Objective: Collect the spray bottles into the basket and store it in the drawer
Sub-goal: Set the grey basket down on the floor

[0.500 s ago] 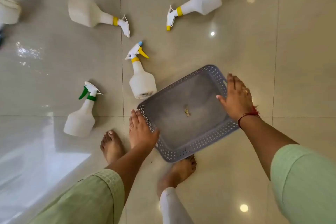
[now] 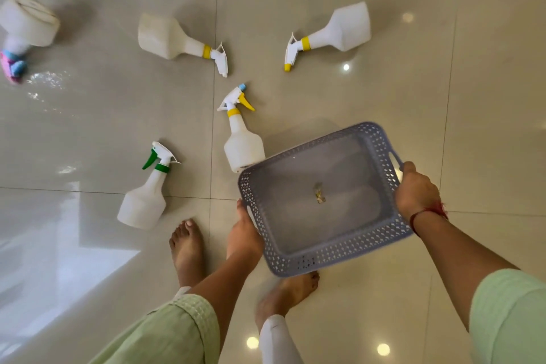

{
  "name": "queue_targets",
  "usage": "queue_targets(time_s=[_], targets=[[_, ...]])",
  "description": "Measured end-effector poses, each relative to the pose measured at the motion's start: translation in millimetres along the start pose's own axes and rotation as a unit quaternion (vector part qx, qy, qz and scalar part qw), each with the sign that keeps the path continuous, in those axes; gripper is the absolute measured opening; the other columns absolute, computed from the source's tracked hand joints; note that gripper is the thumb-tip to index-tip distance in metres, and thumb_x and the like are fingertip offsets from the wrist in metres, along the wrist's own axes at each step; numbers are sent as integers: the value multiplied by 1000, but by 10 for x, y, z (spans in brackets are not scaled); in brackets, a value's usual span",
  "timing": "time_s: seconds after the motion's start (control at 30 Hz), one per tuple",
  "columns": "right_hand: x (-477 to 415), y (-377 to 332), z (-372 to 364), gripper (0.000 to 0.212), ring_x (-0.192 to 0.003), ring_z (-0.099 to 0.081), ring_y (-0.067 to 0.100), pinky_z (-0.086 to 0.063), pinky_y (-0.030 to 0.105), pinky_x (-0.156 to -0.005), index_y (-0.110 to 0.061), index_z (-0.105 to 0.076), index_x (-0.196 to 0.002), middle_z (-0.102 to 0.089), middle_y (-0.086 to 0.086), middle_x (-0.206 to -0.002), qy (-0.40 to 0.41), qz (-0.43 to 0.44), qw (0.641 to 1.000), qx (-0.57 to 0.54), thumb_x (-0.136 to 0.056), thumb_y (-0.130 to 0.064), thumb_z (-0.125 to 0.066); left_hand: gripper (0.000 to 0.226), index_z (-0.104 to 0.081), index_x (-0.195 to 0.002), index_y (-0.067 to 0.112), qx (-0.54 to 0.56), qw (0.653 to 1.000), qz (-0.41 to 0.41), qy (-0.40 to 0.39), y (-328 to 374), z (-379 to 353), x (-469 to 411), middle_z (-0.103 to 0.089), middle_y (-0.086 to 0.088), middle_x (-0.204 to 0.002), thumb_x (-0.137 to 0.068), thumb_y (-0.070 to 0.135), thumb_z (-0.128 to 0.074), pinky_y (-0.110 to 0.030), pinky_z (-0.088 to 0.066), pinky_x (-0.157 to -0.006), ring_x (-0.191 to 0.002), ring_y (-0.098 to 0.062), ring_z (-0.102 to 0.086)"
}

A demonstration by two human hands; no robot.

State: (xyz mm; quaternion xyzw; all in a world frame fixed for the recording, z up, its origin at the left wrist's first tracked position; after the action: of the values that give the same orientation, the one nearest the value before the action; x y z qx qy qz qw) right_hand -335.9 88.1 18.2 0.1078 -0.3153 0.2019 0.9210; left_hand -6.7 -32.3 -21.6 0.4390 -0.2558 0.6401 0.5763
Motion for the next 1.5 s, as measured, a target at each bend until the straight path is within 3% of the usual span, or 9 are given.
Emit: queue_targets(time_s=[0.1, 0.37, 0.47, 0.57, 0.7, 0.9, 1.17, 1.4, 1.5], targets=[[214, 54, 285, 34, -96, -61, 46, -50, 45, -78, -4, -41, -125, -62, 30, -108, 4, -27, 1000, 4, -93, 2, -33, 78, 2, -148, 29, -11, 999, -33, -14, 154, 190, 155, -67, -16, -104, -89, 10, -44, -37, -49, -71, -87, -31, -65], [882, -410, 933, 36, -96, -62, 46, -49, 44, -81, -7, -42, -126, -63, 31, -109, 17, -52, 998, -5, -91, -4, -43, 77, 3, -150, 24, -12, 996, -89, -19, 168, 992, 477, -66, -11, -112, -89, 13, -43, -41, -50, -81, -97, -30, -64], [1145, -919, 1030, 35, -92, -63, 45, -49, 44, -77, -4, -44, -124, -65, 31, -104, 25, -25, 999, -12, -89, -3, -45, 75, 1, -149, 30, 4, 995, -94, 24, -100, 1556, 454, -66, -7, -115, -89, 22, -44, -38, -49, -83, -100, -28, -64], [1374, -1529, 1042, 35, -92, -64, 44, -51, 44, -78, -3, -44, -123, -66, 30, -103, 22, 6, 999, -23, -88, -2, -47, 69, -3, -147, 33, 38, 991, -112, 56, -343, 2210, 409, -61, -9, -123, -91, 33, -44, -45, -50, -92, -107, -31, -61], [1595, -2440, 969, 37, -97, -63, 44, -50, 43, -80, -3, -45, -124, -66, 29, -107, 15, 47, 997, -66, -87, -1, -48, 67, -15, -145, 28, 6, 986, -116, 116, -718, 3213, 174, -66, -13, -112, -87, 21, -50, -44, -53, -81, -98, -34, -65], [1592, -3778, 717, 33, -97, -62, 48, -49, 43, -77, -2, -47, -121, -64, 31, -108, 13, 147, 984, -98, -88, -3, -47, 77, -16, -144, 25, -15, 982, -60, 180, -1265, 4300, -308, -64, -14, -115, -83, 20, -61, -47, -53, -83, -101, -36, -64], [1352, -4988, 66, 20, -89, -61, 41, -38, 32, -63, -3, -51, -110, -64, 25, -98, -33, 224, 966, -124, -91, -6, -44, 68, -27, -137, 23, -8, 965, -23, 260, -2045, 4933, -987, -66, -10, -108, -80, 5, -59, -48, -50, -78, -96, -38, -63], [1157, -5825, -408, 19, -81, -55, 25, -37, 24, -68, -5, -56, -111, -67, 17, -104, -48, 287, 943, -164, -93, -9, -50, 64, -30, -136, 19, 4, 957, 24, 289, -2636, 5193, -1530, -63, -15, -114, -80, 5, -57, -52, -46, -88, -107, -42, -58], [994, -6013, -546, 23, -91, -61, 31, -43, 27, -72, -6, -54, -116, -66, 17, -105, -50, 292, 941, -163, -94, -9, -49, 69, -26, -138, 15, 26, 959, 35, 279, -2724, 5081, -1722, -60, -19, -115, -78, 0, -57, -54, -46, -89, -108, -43, -56]])
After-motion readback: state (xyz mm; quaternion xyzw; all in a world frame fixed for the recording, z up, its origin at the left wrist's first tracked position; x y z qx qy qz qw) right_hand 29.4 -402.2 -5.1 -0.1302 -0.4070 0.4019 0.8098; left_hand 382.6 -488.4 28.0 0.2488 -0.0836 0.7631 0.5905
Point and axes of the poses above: each hand's wrist, its own x-axis away from the middle knuckle, its own z-axis out of the back of the hand, y = z × x, the point moved 6 cm from there along -x, towards the middle knuckle
